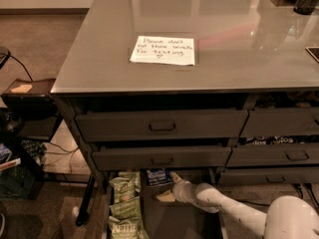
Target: Pick blue chip bag from bottom drawer and place on counter
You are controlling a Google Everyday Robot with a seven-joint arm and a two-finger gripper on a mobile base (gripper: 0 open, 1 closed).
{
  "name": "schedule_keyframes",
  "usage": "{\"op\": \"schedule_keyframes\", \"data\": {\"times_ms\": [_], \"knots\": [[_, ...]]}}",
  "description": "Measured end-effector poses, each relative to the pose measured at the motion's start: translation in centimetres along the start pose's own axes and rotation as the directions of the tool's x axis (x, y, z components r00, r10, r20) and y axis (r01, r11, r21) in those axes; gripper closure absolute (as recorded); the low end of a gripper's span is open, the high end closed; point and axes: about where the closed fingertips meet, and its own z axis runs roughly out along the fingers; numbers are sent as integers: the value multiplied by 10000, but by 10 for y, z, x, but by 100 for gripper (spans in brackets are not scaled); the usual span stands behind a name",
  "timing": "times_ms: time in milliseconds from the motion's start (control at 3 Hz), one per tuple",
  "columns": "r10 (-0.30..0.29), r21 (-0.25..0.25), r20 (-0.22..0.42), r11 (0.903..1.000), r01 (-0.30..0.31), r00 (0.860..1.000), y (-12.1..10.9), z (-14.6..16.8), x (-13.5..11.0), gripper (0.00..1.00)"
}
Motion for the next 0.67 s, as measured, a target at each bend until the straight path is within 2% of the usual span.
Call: {"op": "schedule_keyframes", "data": {"times_ms": [667], "knots": [[298,579,-65,9979,-294,9995,-29,29,11,17]]}}
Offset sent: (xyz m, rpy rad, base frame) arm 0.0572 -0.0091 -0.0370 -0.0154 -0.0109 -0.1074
